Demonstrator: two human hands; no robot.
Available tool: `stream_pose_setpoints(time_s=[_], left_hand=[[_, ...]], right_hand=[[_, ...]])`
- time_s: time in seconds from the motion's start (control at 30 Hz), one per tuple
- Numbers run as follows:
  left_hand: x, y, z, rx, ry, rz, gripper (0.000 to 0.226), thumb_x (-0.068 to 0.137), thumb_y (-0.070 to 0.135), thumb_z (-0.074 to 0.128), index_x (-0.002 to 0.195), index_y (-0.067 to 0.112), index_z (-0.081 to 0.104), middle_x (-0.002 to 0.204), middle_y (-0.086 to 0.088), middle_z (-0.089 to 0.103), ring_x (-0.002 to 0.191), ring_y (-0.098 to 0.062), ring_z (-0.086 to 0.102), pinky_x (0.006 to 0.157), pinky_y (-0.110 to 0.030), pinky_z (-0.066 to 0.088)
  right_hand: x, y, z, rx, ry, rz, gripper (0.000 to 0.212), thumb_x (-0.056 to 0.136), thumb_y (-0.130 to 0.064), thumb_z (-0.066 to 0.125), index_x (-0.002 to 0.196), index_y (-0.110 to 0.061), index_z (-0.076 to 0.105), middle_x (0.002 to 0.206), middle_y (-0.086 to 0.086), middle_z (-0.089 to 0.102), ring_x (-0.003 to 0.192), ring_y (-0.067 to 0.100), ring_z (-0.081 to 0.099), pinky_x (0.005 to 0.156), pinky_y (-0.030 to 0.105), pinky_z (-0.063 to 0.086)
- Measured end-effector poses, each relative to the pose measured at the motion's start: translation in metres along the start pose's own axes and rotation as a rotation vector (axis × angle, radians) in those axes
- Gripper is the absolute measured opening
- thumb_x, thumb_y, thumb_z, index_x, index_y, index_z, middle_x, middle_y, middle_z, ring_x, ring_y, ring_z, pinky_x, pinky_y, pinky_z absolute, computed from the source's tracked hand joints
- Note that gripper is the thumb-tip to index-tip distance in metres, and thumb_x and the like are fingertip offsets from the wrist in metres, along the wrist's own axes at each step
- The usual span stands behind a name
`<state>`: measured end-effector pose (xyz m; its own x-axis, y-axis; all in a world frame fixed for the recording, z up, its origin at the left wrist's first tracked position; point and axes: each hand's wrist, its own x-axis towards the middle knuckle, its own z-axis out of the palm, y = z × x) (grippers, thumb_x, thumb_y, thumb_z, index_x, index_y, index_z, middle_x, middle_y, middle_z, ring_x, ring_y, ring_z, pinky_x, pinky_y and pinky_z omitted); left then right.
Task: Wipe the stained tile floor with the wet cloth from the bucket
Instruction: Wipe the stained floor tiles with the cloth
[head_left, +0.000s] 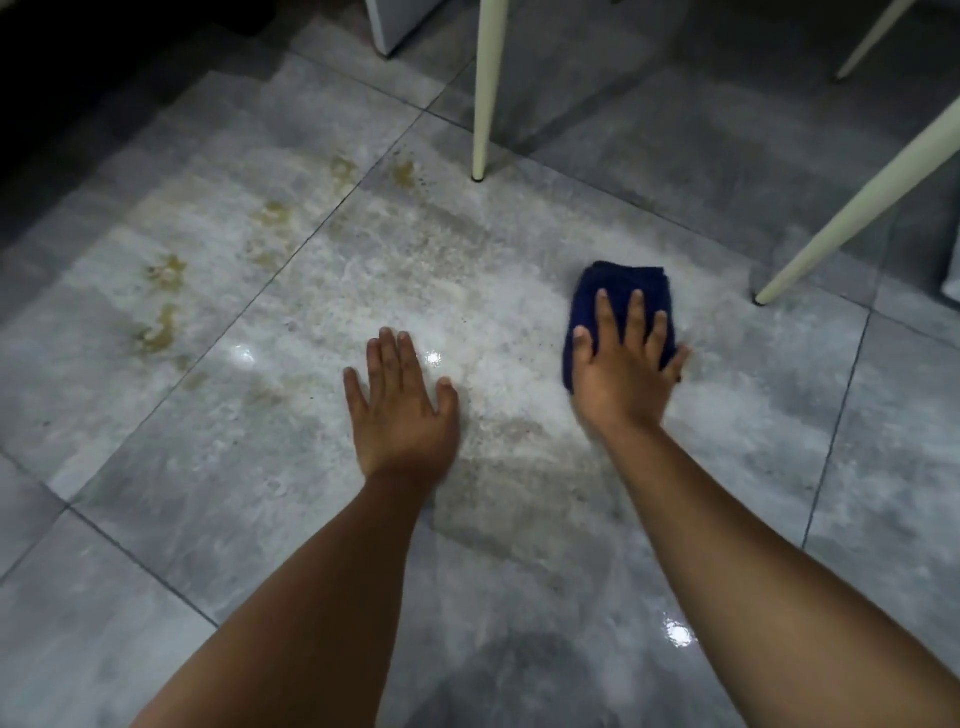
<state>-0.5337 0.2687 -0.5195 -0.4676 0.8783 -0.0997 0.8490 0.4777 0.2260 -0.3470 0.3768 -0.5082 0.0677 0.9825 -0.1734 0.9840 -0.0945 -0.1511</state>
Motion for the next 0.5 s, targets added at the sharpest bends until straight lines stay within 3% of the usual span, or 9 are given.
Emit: stream_pose_setpoints(time_s=[0.17,0.33,0.5], left_hand=[[0.001,-0.021,0.001,0.040,-0.017,0.014,0.069,0.096,0.047,0.014,0.153,0.014,-0.006,0.162,-0.004,-0.010,0.148,-0.014,-0.014,0.119,-0.043,-0.012],[0.000,-0.023,-0.001,0.042,-0.015,0.026,0.069,0.097,0.048,0.013,0.154,0.012,-0.006,0.162,-0.005,-0.009,0.148,-0.015,-0.013,0.119,-0.044,-0.010],[0.010,-0.005,-0.003,0.016,0.009,0.048,0.069,0.098,0.047,0.017,0.154,0.011,-0.001,0.163,-0.007,-0.004,0.149,-0.017,-0.009,0.119,-0.043,-0.011]], right_hand=[[-0.073,0.031,0.021,0.098,0.026,0.263,0.055,0.097,-0.054,0.007,0.150,-0.041,-0.004,0.162,-0.002,-0.007,0.147,0.026,-0.006,0.115,0.058,-0.004],[-0.112,-0.011,0.028,0.077,-0.020,0.161,0.055,0.099,-0.051,0.013,0.151,-0.039,-0.003,0.162,-0.001,-0.008,0.147,0.027,-0.008,0.113,0.058,-0.008],[-0.060,0.023,0.007,0.046,-0.026,0.078,0.055,0.098,-0.055,0.006,0.150,-0.042,-0.006,0.161,-0.006,-0.013,0.147,0.022,-0.013,0.114,0.056,-0.010]])
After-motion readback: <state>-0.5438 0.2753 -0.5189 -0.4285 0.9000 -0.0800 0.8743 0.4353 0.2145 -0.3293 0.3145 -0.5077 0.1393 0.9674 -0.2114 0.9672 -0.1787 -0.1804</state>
